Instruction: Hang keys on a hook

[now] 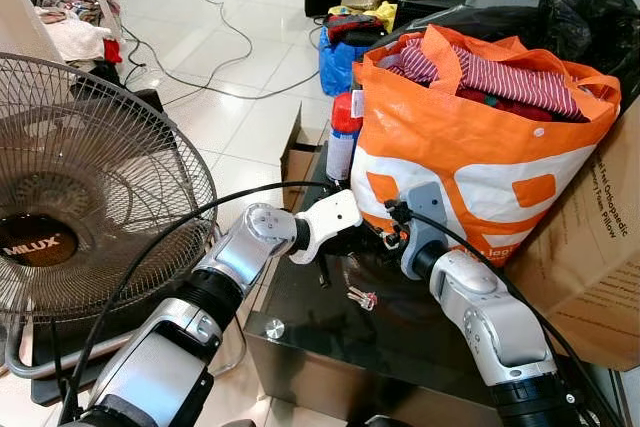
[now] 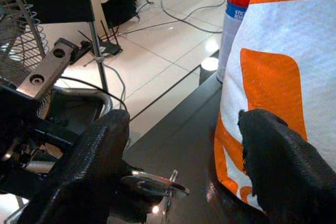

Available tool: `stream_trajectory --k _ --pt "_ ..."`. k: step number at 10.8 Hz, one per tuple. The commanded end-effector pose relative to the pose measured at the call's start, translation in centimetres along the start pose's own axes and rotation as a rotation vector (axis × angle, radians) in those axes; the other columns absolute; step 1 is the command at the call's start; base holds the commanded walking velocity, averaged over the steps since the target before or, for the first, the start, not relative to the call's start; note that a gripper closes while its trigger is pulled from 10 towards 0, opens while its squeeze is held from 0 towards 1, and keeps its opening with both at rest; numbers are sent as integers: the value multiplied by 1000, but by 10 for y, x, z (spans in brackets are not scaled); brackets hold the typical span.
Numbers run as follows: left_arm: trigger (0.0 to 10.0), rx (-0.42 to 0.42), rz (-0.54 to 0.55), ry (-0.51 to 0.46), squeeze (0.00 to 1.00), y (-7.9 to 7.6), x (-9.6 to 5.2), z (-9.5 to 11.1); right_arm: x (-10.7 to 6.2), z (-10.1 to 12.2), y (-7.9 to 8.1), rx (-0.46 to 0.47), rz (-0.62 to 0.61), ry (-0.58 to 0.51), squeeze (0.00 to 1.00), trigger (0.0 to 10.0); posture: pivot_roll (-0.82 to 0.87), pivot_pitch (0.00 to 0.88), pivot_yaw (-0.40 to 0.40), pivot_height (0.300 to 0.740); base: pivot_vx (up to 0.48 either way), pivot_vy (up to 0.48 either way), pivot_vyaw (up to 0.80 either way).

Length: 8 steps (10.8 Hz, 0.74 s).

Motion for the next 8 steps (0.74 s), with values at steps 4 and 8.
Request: stream_trajectory --k 4,8 --pt "10000 35 5 -48 0 -1 -3 5 -1 -6 -6 76 -23 13 0 10000 -31 0 -48 740 0 0 0" --pt "10000 58 10 -84 0 -4 -6 7 -2 -11 -12 132 -48 19 0 10000 -31 0 -50 740 0 0 0"
Point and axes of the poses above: a point about 5 cm out from each wrist's last joint towards the gripper, its own x axis pointing out of the wrist towards the gripper, its own z axis along the axis of the wrist's last joint, y = z × x, the point moved 3 cm from there along x, pointing out of the wrist towards the gripper, and after that the axes turned 6 degrees about -x, right-handed, at the moved point
